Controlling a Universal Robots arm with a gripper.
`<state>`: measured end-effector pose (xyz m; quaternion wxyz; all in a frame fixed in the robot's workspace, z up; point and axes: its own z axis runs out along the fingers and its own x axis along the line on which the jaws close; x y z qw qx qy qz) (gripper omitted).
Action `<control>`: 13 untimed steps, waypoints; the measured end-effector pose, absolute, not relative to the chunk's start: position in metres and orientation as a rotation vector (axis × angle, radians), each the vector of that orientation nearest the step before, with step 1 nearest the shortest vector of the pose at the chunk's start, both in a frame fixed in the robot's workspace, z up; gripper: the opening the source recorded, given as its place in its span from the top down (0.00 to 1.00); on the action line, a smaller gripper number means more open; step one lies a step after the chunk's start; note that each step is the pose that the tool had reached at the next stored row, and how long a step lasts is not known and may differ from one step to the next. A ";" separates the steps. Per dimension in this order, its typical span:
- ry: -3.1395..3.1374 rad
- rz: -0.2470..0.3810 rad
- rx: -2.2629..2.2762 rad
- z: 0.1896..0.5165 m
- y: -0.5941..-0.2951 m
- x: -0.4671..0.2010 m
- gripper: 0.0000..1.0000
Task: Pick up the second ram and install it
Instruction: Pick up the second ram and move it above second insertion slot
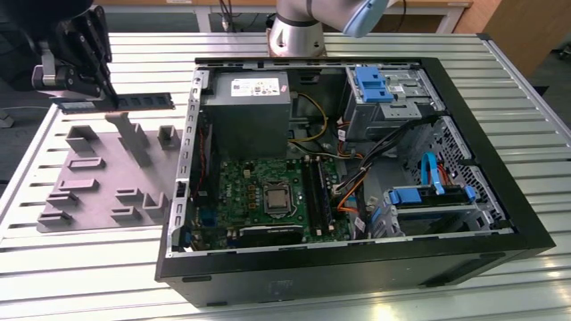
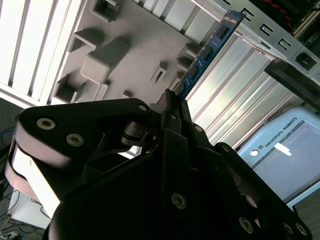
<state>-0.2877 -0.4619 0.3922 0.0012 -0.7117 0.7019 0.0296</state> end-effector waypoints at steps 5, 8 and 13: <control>2.203 0.093 -2.234 0.392 -0.462 -0.284 0.86; 2.203 0.093 -2.234 0.392 -0.462 -0.282 0.86; 2.203 0.093 -2.234 0.392 -0.462 -0.278 0.86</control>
